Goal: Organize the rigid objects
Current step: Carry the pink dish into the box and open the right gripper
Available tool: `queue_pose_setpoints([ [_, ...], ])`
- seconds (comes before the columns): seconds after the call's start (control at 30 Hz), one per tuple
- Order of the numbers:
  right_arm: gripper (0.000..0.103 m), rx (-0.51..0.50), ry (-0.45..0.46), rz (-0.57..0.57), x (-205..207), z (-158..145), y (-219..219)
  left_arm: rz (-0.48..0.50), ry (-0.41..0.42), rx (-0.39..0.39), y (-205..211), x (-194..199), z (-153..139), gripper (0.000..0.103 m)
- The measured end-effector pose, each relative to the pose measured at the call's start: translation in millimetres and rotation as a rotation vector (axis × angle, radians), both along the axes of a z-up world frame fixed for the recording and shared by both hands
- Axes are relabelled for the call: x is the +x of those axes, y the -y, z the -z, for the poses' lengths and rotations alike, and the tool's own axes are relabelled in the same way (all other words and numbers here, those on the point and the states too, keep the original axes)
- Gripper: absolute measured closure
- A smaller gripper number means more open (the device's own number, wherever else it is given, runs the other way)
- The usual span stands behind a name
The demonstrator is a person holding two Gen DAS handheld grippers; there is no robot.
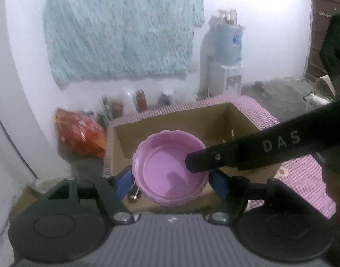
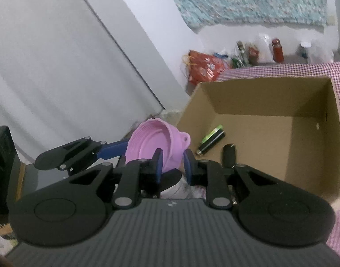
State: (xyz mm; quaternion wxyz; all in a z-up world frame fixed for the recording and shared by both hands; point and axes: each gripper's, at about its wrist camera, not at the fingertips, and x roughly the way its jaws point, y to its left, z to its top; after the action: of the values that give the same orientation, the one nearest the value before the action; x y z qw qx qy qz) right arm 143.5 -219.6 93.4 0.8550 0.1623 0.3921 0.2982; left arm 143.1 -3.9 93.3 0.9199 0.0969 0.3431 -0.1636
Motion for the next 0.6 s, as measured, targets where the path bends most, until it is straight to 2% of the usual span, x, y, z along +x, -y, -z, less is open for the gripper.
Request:
queue_pose_setpoints([
  [0.1, 0.084, -0.018, -0.079, 0.011, 49.4, -1.4, 9.9, 0.007, -0.116, 0.002, 7.6, 55.7, 7.8, 0.029],
  [0.17, 0.084, -0.021, -0.148, 0.02, 81.8, 8.1, 13.7, 0.005, -0.198, 0.019, 13.7, 88.7, 19.7, 0.029],
  [0.27, 0.085, -0.016, -0.27, 0.03, 131.7, 37.9, 18.0, 0.005, -0.319, 0.051, 22.0, 133.3, 41.2, 0.029],
  [0.37, 0.085, -0.003, -0.363, 0.034, 166.9, 67.7, 23.1, -0.025, -0.446, 0.024, 18.2, 175.1, 65.9, 0.029],
  [0.47, 0.087, -0.01, -0.416, 0.035, 193.4, 91.2, 22.4, -0.06, -0.513, 0.012, 13.8, 198.1, 87.0, 0.029],
  [0.6, 0.088, -0.036, -0.444, 0.034, 216.5, 112.4, 15.2, -0.098, -0.544, 0.046, 15.0, 217.5, 107.7, 0.029],
])
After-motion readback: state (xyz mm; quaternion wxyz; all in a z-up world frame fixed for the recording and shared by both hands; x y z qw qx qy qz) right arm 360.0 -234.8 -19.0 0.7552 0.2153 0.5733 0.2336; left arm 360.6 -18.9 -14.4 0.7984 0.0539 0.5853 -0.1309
